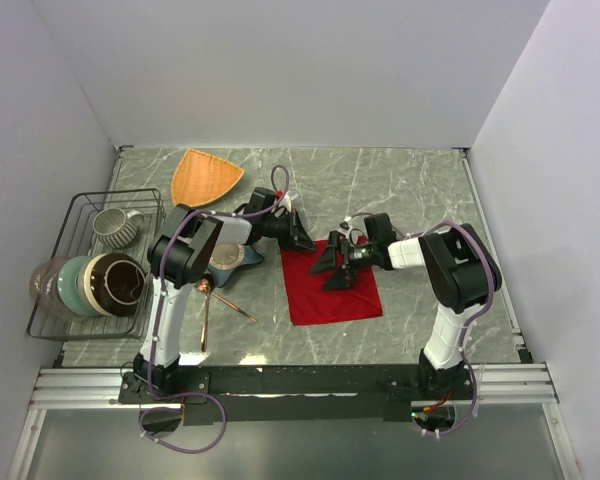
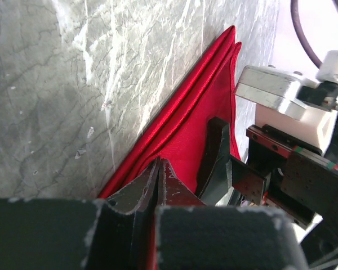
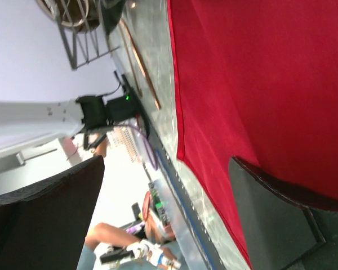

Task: Fold the napkin into a case and place the utensils inside
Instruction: Smooth out the upper triangle-folded napkin at the center of the board.

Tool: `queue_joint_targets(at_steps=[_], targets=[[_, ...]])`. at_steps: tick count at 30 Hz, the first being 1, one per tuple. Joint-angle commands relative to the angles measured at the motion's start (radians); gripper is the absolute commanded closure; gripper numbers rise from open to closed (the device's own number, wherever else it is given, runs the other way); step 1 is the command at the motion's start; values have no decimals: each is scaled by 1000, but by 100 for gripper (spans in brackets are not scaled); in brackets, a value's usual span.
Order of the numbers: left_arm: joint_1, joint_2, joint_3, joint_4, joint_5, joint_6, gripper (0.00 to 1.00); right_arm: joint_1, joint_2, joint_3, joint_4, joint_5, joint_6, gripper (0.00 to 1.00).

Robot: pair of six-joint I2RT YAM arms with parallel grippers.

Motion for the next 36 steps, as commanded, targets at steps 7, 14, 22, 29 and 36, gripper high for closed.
queue_joint_targets(at_steps=[7, 14, 22, 29, 36], targets=[[18, 43, -27, -62, -54, 41, 96, -121, -21, -121, -163, -53, -228, 0], [18, 49, -30, -61, -55, 45, 95, -209, -10, -166, -294, -64, -334, 0], [18, 45, -28, -67, -62, 48, 95, -272, 7, -156, -500, -3, -420, 0], [18, 40, -34, -65, -65, 50, 95, -295, -5, -149, -617, 81, -439, 0], [18, -13, -47, 26, 3, 27, 87, -296, -7, -149, -585, 163, -400, 0]])
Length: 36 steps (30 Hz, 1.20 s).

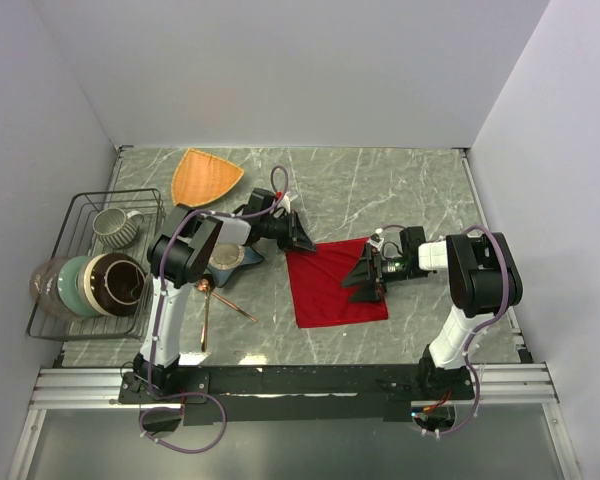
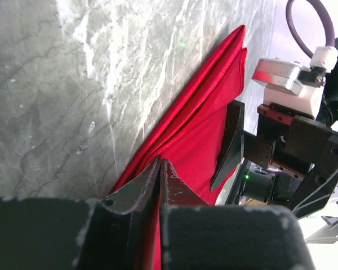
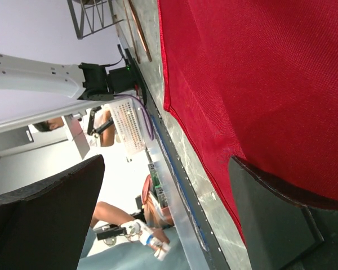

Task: Fold the napkin into a case and place the utensils inside
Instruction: Smooth out the upper triangle-folded napkin at the center of the board.

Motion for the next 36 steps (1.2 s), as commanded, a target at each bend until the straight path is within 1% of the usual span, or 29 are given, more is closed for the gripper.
queue_joint_targets(at_steps=[1, 3, 4, 9, 12, 17, 20, 26, 29, 32, 36], targets=[[11, -35, -47, 57, 1, 17, 84, -33, 63, -46, -172, 310, 73, 0], [9, -87, -64, 152, 62, -28, 80, -33, 66, -39, -181, 307, 67, 0], [6, -101, -64, 168, 75, -35, 77, -33, 66, -39, -179, 307, 69, 0], [-24, -164, -44, 200, 156, -29, 73, -33, 61, -37, -178, 306, 66, 0], [-58, -169, -48, 210, 170, -41, 72, -33, 66, -33, -179, 303, 60, 0], [-95, -122, -73, 314, 156, -141, 72, -32, 66, -31, -178, 301, 60, 0], [-104, -79, -62, 346, 144, -176, 73, -32, 69, -31, -173, 301, 60, 0], [-86, 20, -35, 391, 113, -238, 73, -33, 87, -20, -189, 309, 53, 0], [-64, 58, -30, 391, 110, -236, 73, -32, 93, -19, -189, 315, 52, 0], [-49, 86, -29, 349, 110, -216, 73, -33, 99, -17, -193, 326, 53, 0], [-34, 107, -45, 366, 120, -245, 73, -33, 106, -17, -190, 337, 60, 0]])
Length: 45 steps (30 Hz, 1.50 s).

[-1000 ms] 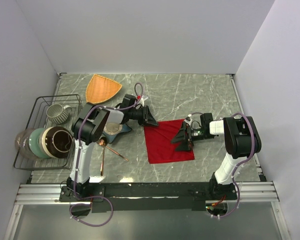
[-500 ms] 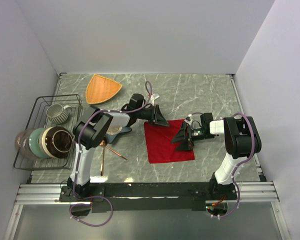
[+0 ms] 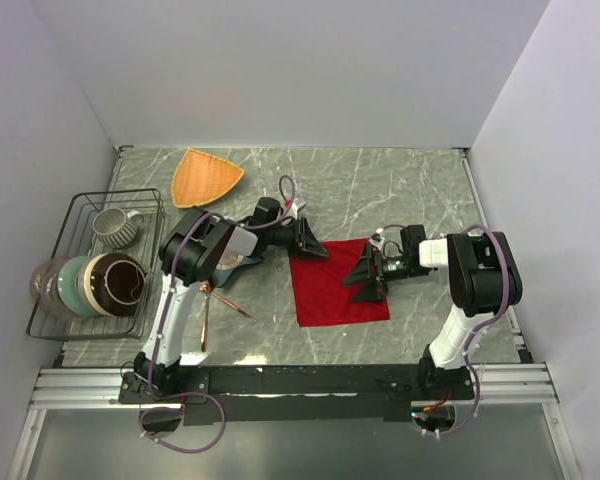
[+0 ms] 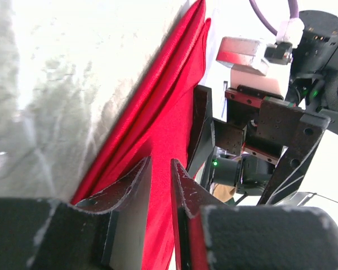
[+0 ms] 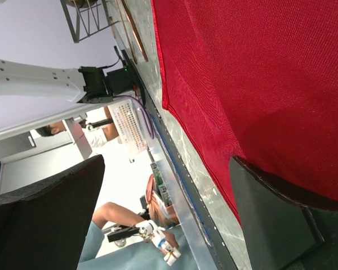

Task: Fold the napkin into a case and place the utensils inside
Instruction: Smooth out the upper triangle-folded napkin at the center of the board.

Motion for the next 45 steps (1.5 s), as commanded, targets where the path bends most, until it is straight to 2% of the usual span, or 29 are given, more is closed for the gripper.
queue_joint_targets(at_steps=[1, 6, 11, 15, 16, 20, 22, 23, 27, 29, 30, 31, 33, 37, 45], targets=[[17, 29, 11, 19, -13, -6, 73, -26, 94, -54, -119, 309, 72, 0], [15, 10, 48, -9, 4, 20, 71, -6, 75, -35, -133, 278, 46, 0], [15, -60, 140, -70, 36, 90, 63, 49, -26, 35, -174, 176, 14, 0], [17, -170, 192, -225, 58, 226, 54, 76, -137, 113, -245, 142, -32, 3], [20, -191, 203, -320, 52, 265, 52, 76, -155, 132, -262, 139, -49, 3], [49, -272, 224, -496, -3, 447, 49, 68, -234, 262, -387, 174, -129, 7], [61, -297, 244, -596, -54, 530, 50, 51, -246, 308, -397, 226, -150, 14], [65, -300, 273, -688, -68, 625, 50, 27, -246, 349, -388, 255, -150, 17], [66, -269, 348, -836, -93, 803, 51, -24, -194, 451, -340, 427, -176, 37], [63, -229, 441, -924, -96, 892, 49, -33, -145, 498, -305, 490, -178, 40], [63, -184, 479, -1016, -91, 923, 47, -33, -131, 514, -296, 505, -176, 39], [62, -165, 511, -1049, -90, 954, 43, -33, -113, 531, -291, 519, -184, 37], [60, -133, 566, -1092, -102, 1036, 41, -33, -59, 580, -279, 548, -192, 32], [55, -110, 595, -1100, -102, 1115, 40, -59, 11, 626, -245, 567, -219, 31], [28, -45, 620, -1060, -60, 1163, 38, -61, 119, 651, -187, 521, -225, 23]])
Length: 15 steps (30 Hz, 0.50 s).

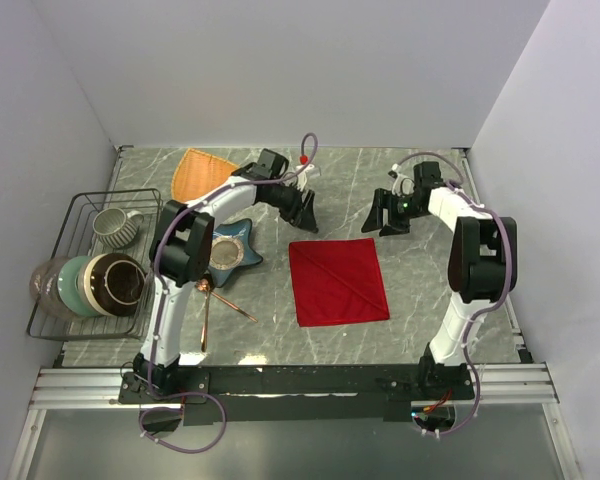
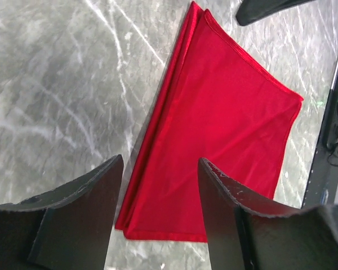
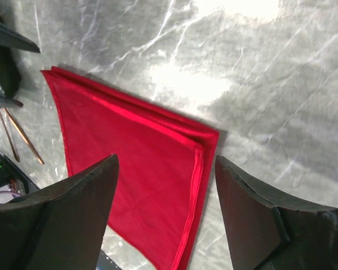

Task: Fold the napkin into a case and place the utensils inside
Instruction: Smooth out the upper triangle-folded napkin at the center of the board, then pick up the upper triangle-folded napkin from the center of the board.

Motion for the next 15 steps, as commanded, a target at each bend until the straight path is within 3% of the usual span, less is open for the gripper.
queue_joint_targets(at_steps=[1, 9, 15], targets=[[-23, 28, 60, 6, 57, 80, 38, -7, 42, 54, 59, -27, -27, 22], [-35, 62, 57, 48, 99, 65, 37, -10, 129, 51, 73, -128, -2, 21], [-46, 78, 57, 93, 101, 17, 39, -25, 146, 32, 87, -157, 28, 26]])
